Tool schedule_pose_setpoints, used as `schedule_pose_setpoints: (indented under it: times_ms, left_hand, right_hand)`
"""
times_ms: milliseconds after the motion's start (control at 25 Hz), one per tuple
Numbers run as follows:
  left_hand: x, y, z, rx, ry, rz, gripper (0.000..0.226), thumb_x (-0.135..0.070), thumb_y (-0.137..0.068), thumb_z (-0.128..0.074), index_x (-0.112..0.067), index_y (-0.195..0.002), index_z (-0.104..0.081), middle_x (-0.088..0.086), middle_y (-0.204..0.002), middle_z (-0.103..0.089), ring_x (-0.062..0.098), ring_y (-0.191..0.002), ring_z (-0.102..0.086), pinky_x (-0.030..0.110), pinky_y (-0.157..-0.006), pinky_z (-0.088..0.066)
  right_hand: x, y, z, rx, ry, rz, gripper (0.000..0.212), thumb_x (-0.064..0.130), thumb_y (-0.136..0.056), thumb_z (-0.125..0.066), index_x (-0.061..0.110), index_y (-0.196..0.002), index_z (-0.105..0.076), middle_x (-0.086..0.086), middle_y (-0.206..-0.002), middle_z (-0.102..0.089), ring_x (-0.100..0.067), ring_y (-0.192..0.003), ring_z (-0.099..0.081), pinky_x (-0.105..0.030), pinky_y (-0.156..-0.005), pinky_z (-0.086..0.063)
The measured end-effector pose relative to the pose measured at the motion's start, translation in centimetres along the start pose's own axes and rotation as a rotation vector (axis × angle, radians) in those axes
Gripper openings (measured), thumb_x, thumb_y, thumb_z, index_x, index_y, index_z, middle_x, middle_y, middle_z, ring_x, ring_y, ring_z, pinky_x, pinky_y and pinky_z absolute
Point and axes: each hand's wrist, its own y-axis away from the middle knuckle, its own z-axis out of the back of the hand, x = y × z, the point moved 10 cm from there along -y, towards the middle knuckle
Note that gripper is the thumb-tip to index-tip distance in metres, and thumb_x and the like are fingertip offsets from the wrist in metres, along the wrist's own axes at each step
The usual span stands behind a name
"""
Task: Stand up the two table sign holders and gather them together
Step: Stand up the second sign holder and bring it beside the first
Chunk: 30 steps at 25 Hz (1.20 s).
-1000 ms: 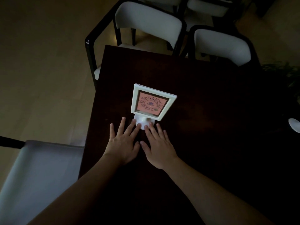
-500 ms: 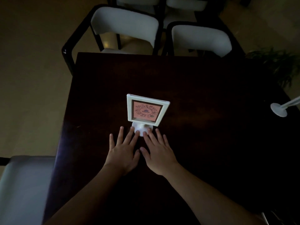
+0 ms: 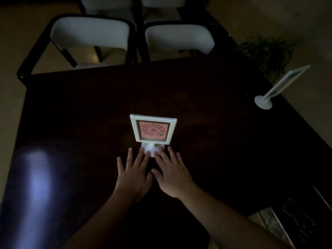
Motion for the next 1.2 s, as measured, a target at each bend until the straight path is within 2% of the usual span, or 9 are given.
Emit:
schedule_pose_setpoints:
  times_ms: [360, 640, 880, 1200]
  left_hand:
    - [-11.0, -3.1, -1.2, 0.044, -0.025, -0.023, 0.073, -0.057, -0.092, -0.016, -0.032, -0.154, 0.013, -0.007, -0.161, 0.023, 0.028, -0.141, 0.035, 0.063, -0.113, 0.013]
    - [-19.6, -4.6, -2.4, 0.084, -0.009, -0.008, 0.073, -0.053, -0.093, -0.019, -0.029, -0.154, 0.013, -0.005, -0.161, 0.025, 0.028, -0.142, 0.034, 0.064, -0.114, 0.011]
    - [-24.6, -5.9, -3.1, 0.104, -0.036, -0.047, 0.075, -0.054, -0.092, -0.023, -0.028, -0.155, 0.01, -0.004, -0.162, 0.022, 0.029, -0.141, 0.034, 0.066, -0.113, 0.01]
    - [-28.3, -9.9, -3.3, 0.097, -0.085, -0.137, 0.078, -0.057, -0.085, -0.011, -0.029, -0.154, 0.012, -0.002, -0.163, 0.019, 0.029, -0.141, 0.035, 0.065, -0.11, 0.013]
  right_hand:
    - [-10.8, 3.4, 1.4, -0.025, -0.047, -0.057, 0.073, 0.065, -0.095, 0.001, 0.028, -0.158, -0.002, 0.005, -0.167, 0.008, -0.022, -0.15, 0.02, -0.049, -0.12, 0.009]
    - [-18.3, 6.3, 2.1, -0.01, -0.081, -0.101, 0.07, 0.063, -0.097, -0.004, 0.028, -0.158, -0.004, 0.005, -0.167, 0.007, -0.023, -0.149, 0.021, -0.048, -0.116, 0.014]
    - [-23.1, 8.5, 3.4, 0.019, -0.068, -0.121, 0.062, 0.047, -0.104, -0.023, 0.025, -0.159, -0.004, 0.004, -0.167, 0.008, -0.026, -0.15, 0.02, -0.051, -0.121, 0.007]
    - [-27.4, 8.4, 4.9, 0.052, -0.061, -0.208, 0.061, 0.043, -0.105, -0.025, 0.025, -0.159, -0.004, 0.004, -0.168, 0.008, -0.027, -0.151, 0.017, -0.052, -0.121, 0.002]
